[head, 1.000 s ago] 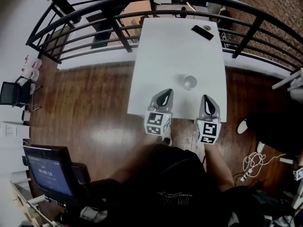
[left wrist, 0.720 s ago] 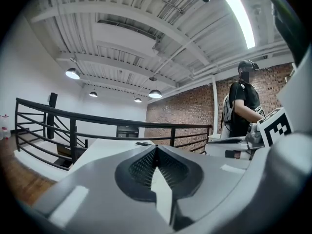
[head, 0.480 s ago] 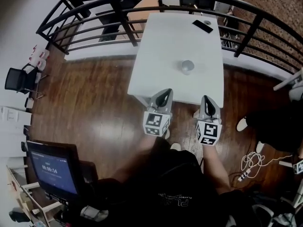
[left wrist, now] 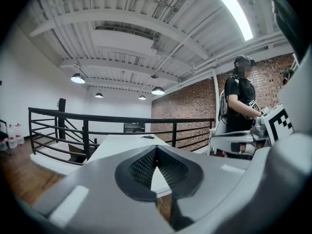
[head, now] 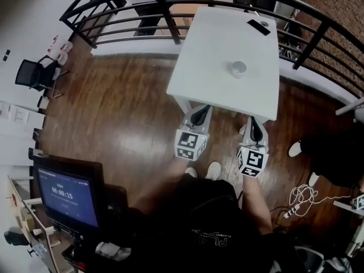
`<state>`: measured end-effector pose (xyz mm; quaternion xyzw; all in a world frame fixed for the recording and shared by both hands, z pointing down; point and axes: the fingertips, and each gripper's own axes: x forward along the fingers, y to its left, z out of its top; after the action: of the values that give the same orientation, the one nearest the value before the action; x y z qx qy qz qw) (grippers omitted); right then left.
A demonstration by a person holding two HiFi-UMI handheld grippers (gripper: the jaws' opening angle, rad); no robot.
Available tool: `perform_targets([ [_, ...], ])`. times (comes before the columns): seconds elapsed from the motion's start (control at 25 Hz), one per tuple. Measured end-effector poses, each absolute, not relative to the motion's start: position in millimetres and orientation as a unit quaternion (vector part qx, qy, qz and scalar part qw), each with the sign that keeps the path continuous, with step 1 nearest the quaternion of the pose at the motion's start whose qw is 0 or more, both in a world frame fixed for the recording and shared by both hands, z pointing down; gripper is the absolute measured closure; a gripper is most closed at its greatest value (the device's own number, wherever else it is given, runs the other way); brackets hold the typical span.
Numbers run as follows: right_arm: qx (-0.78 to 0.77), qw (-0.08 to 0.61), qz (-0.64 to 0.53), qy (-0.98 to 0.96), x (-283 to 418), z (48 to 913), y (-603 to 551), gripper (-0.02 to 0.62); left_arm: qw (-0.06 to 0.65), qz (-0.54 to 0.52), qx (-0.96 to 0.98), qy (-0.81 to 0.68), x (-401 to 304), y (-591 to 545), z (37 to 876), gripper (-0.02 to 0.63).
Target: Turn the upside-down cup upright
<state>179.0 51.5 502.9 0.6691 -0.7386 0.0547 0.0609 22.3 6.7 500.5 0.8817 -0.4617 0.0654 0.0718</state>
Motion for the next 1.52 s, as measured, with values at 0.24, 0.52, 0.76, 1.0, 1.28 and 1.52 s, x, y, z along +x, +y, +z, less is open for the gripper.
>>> perform_targets([
  [0.24,0.667,0.067,0.053,-0.740,154.2,512.9,67.5,0.583,0.093,0.068,0.889,-0.444,13.9,29.9,519.2,0.606],
  [0.52,0.674,0.079,0.057,-0.732,115.6,518.2,113.3,0.583,0.079,0.072,0.902,-0.418,-15.2,80.2,513.9,0.606],
  [0.76,0.684,0.087,0.057,-0.722,79.2,514.2,163.9,0.583,0.090,0.061,0.907,-0.408,-52.1,125.2,518.1,0.606],
  [1.0,0.682,0.100,0.053,-0.723,67.4,511.2,194.9,0.583,0.100,0.042,0.904,-0.413,-63.8,148.0,516.6,0.606],
  [1.28,0.679,0.101,0.050,-0.725,64.2,506.0,209.2,0.583,0.095,0.043,0.903,-0.417,-66.1,163.2,510.5,0.606],
  [1.52,0.675,0.081,0.057,-0.731,74.9,506.4,237.7,0.583,0.093,0.050,0.897,-0.430,-57.2,191.4,510.0,0.606],
])
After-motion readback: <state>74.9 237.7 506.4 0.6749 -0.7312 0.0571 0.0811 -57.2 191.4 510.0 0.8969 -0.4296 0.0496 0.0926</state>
